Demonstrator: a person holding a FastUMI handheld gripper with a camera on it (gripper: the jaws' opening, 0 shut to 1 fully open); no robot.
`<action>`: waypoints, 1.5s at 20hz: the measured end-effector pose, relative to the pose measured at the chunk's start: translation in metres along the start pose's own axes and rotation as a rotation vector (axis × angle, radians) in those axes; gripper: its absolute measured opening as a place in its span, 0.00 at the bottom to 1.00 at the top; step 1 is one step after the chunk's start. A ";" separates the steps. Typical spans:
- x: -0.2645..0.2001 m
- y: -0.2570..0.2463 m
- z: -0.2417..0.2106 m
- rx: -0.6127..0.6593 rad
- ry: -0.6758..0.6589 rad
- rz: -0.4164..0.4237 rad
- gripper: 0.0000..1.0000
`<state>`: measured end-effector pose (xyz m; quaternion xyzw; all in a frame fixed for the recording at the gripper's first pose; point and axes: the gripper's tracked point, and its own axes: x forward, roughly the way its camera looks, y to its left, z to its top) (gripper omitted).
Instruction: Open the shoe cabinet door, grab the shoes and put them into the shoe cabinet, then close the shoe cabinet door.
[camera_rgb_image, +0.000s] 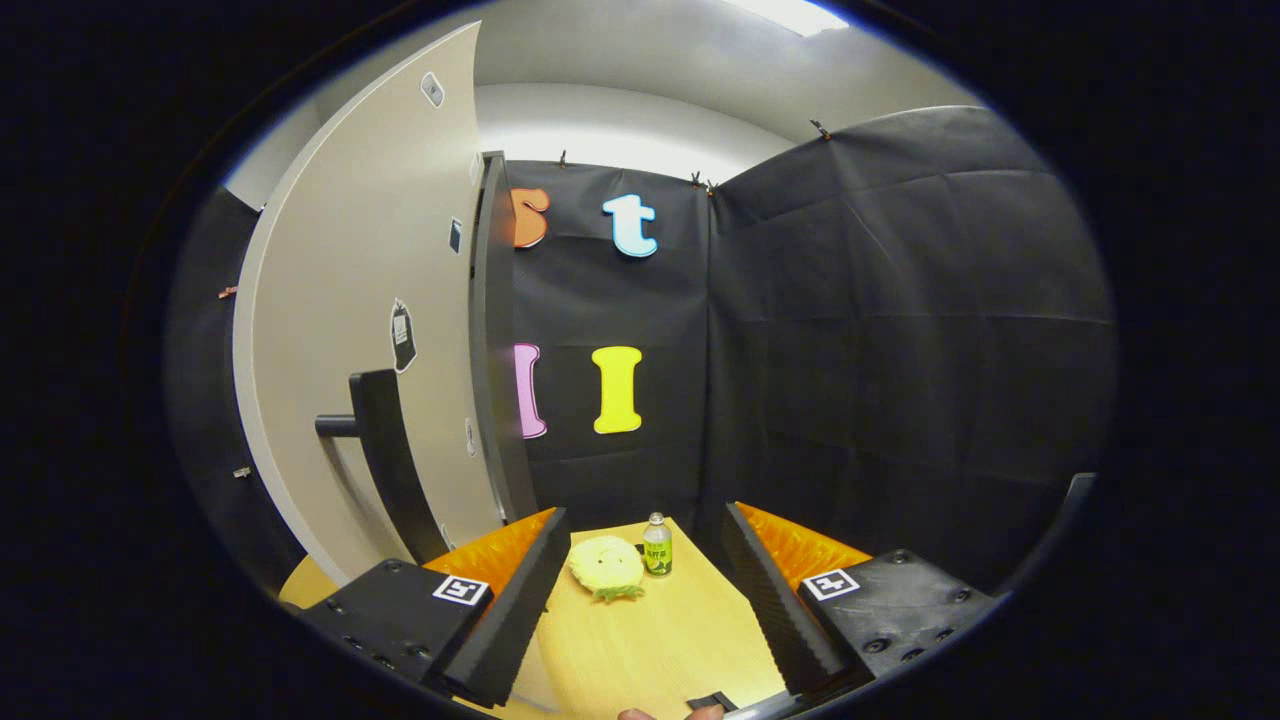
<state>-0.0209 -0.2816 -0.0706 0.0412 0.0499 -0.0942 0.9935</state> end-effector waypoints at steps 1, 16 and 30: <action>0.003 0.007 -0.004 -0.002 0.010 0.018 0.98; -0.018 0.072 -0.020 0.036 0.049 0.076 0.98; -0.015 0.261 -0.031 0.070 0.048 0.236 0.98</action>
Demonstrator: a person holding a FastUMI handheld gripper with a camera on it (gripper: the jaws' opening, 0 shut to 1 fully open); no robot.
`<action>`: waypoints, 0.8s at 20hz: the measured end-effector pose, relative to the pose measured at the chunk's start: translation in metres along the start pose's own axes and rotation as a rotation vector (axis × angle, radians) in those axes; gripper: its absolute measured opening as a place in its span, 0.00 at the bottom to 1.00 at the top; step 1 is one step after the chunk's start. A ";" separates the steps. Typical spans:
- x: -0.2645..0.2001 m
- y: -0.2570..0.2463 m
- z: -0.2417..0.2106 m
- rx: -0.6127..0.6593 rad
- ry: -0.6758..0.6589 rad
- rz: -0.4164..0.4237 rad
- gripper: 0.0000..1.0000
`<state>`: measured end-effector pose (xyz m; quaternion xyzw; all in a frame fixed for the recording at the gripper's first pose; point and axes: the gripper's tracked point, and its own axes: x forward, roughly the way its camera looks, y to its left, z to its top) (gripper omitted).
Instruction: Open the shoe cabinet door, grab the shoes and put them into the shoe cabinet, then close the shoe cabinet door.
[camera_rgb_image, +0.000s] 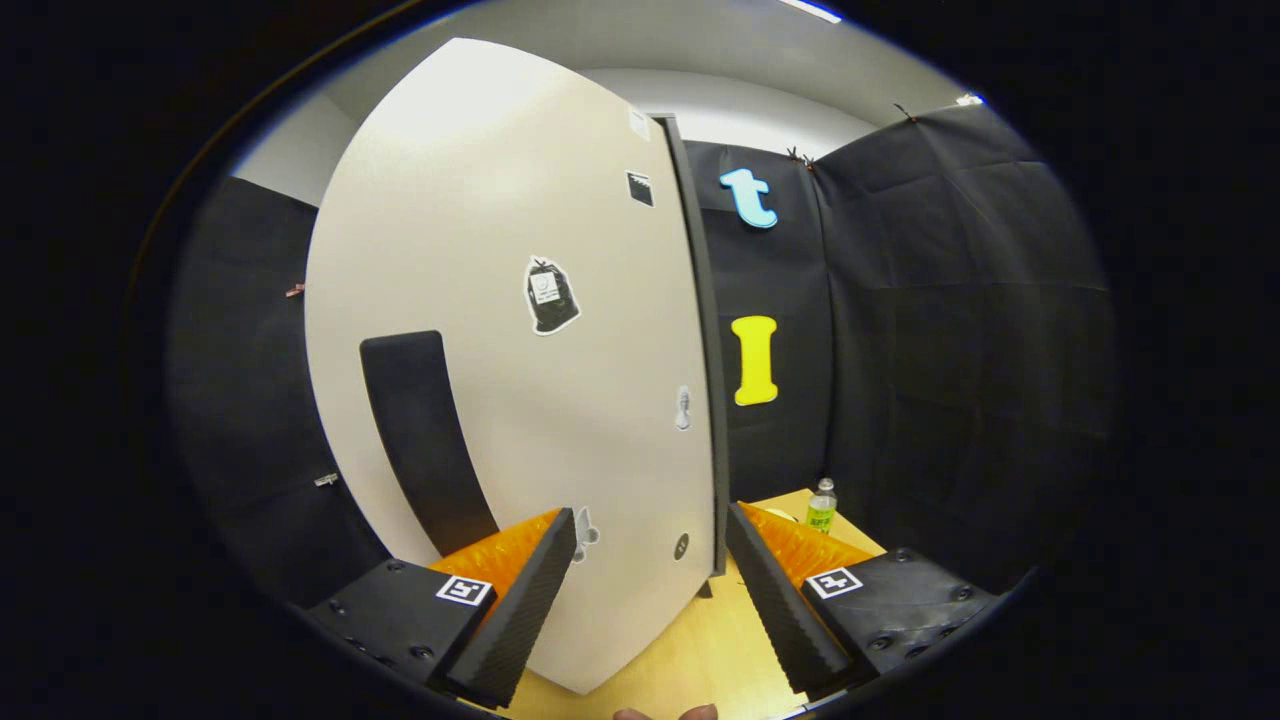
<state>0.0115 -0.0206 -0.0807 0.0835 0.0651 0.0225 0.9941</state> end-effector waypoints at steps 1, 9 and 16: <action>0.007 0.019 0.000 0.004 -0.003 0.023 0.98; 0.023 0.124 0.000 -0.012 0.002 0.184 0.98; 0.017 0.103 0.013 -0.062 -0.043 0.148 0.98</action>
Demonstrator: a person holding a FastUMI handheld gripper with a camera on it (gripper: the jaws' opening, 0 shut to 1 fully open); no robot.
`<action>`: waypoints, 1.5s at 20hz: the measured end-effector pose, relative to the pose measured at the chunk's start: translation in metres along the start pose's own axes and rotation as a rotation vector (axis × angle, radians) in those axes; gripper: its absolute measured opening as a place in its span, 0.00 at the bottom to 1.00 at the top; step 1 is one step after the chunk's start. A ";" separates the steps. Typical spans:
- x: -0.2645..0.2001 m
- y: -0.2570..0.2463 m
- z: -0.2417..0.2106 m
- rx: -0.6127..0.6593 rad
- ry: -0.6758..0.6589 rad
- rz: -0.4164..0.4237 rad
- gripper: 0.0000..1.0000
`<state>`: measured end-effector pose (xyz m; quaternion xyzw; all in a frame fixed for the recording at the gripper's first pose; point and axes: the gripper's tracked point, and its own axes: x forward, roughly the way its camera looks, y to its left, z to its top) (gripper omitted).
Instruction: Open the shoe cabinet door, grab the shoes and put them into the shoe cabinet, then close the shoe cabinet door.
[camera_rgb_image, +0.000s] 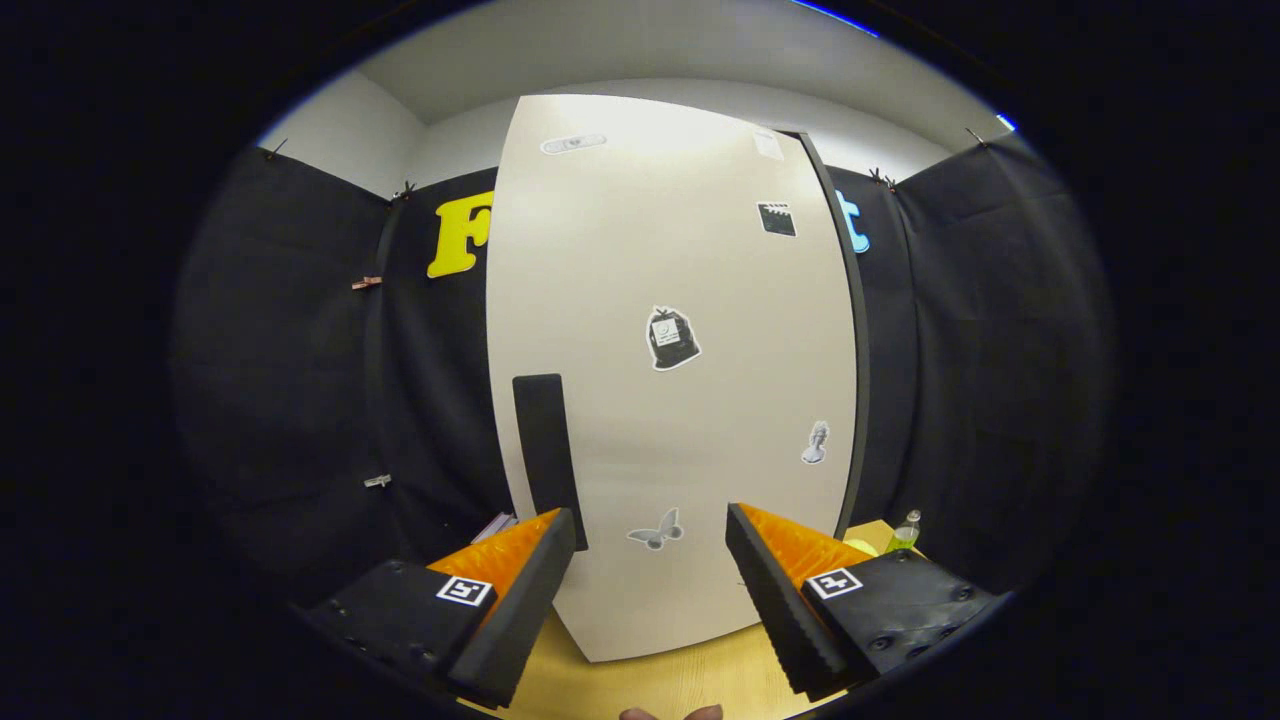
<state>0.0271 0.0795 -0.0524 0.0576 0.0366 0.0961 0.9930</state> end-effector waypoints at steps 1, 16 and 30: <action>-0.003 -0.003 0.000 0.001 -0.002 -0.004 0.98; -0.016 -0.019 -0.011 0.021 0.004 -0.007 0.98; -0.015 -0.027 -0.017 0.034 0.002 -0.010 0.98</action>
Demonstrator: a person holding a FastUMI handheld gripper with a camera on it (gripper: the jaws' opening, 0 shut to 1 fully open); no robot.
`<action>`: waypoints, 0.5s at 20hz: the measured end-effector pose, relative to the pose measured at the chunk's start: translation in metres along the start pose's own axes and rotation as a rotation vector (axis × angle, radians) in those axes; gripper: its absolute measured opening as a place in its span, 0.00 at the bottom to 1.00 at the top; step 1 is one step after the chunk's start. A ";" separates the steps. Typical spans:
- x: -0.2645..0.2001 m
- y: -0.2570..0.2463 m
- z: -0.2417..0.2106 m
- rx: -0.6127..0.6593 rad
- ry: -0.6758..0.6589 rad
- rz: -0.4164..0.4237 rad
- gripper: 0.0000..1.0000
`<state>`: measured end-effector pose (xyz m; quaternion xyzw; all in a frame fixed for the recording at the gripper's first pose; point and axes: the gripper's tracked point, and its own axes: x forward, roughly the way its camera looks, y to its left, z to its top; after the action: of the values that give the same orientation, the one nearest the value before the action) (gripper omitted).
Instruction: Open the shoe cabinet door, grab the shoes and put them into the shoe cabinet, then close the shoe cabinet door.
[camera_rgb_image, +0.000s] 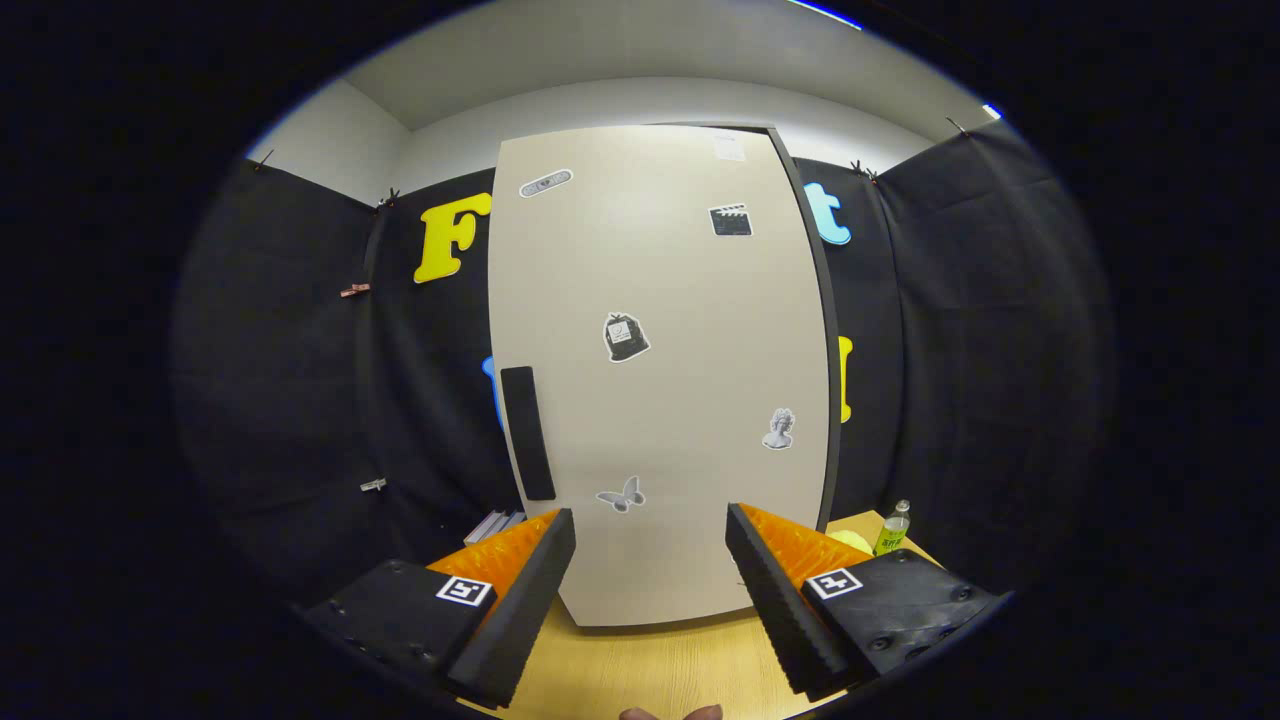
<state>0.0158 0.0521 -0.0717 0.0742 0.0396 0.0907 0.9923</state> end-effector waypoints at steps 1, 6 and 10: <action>0.000 -0.001 0.000 0.003 0.001 0.000 0.98; 0.000 -0.003 0.000 0.001 -0.002 -0.003 0.98; 0.000 -0.004 0.000 0.006 0.000 -0.006 0.98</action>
<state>0.0166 0.0479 -0.0724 0.0769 0.0402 0.0877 0.9924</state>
